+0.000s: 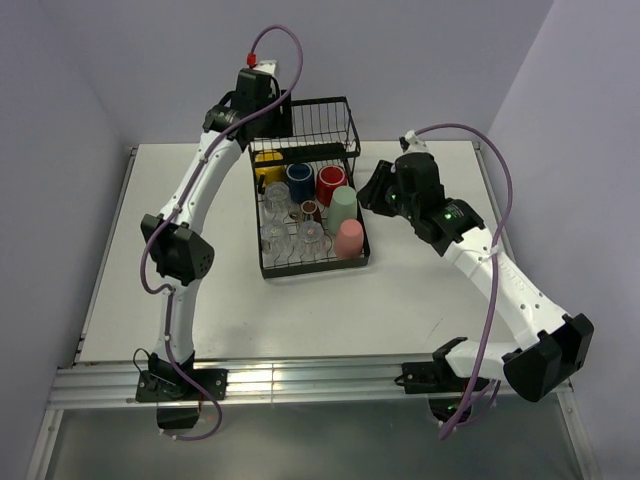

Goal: Load the cups into the dish rack
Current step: Place the cup upside down on the dish rack

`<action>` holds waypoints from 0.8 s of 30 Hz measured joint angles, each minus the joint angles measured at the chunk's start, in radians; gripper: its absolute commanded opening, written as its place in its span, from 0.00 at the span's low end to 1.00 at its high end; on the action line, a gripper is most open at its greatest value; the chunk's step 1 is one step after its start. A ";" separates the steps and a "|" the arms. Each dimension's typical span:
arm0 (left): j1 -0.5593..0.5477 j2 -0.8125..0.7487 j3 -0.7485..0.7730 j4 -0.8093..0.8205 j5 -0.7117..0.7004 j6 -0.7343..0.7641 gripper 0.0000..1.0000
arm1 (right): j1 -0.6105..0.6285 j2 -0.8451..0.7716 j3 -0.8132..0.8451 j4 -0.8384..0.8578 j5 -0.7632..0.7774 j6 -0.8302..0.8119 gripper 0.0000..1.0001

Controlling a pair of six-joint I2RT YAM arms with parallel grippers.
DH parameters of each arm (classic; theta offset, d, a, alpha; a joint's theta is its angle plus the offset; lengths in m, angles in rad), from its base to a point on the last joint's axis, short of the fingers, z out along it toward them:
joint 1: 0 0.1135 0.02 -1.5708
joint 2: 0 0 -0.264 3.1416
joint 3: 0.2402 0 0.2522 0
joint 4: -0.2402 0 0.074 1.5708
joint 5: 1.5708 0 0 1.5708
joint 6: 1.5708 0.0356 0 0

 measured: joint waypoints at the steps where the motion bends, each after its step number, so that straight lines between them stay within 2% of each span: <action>1: -0.003 0.000 0.000 -0.005 -0.006 0.002 0.00 | 0.000 0.001 -0.003 0.002 -0.002 0.000 0.39; 24: -0.042 0.000 -0.008 -0.068 -0.063 0.029 0.00 | 0.000 0.005 -0.050 0.033 -0.013 0.000 0.39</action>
